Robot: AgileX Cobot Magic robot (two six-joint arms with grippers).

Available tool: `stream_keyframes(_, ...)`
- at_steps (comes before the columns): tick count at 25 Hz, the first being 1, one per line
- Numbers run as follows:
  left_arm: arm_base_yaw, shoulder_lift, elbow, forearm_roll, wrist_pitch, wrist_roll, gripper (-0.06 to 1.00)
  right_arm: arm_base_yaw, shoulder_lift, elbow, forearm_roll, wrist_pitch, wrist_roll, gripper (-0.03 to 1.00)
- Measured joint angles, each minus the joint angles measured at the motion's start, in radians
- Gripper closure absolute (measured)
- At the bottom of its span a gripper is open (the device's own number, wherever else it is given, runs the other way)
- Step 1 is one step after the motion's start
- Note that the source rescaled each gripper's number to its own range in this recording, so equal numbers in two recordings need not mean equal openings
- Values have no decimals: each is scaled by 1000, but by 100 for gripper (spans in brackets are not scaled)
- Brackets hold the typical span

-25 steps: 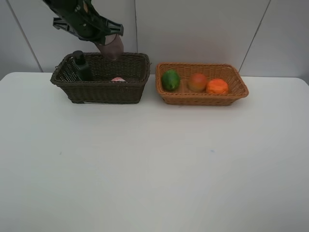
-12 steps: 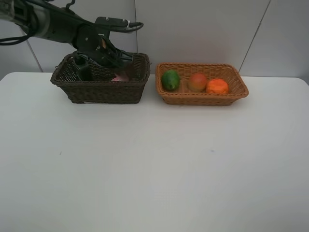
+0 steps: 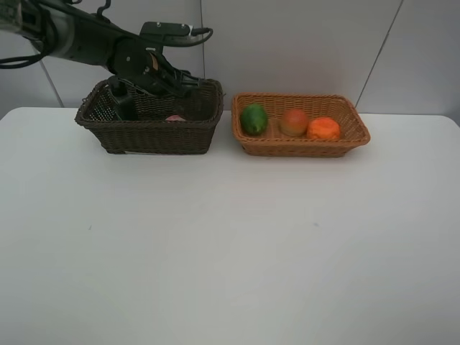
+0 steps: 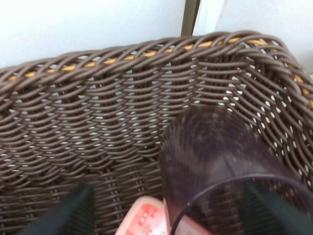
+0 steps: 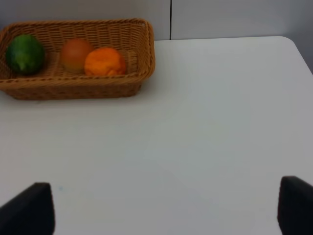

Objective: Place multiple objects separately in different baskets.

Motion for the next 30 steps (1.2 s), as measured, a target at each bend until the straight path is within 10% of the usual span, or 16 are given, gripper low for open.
stream_keyframes(7, 0, -116, 0, -26, 158, 27, 4, 0, 0, 0, 0, 0, 0, -2)
stream_keyframes(13, 0, -310, 70, -149, 418, 238, 4, 0, 0, 0, 0, 0, 0, -2)
stream_keyframes(30, 0, -1363, 719, -282, 713, 390, 4, 0, 0, 0, 0, 0, 0, -2)
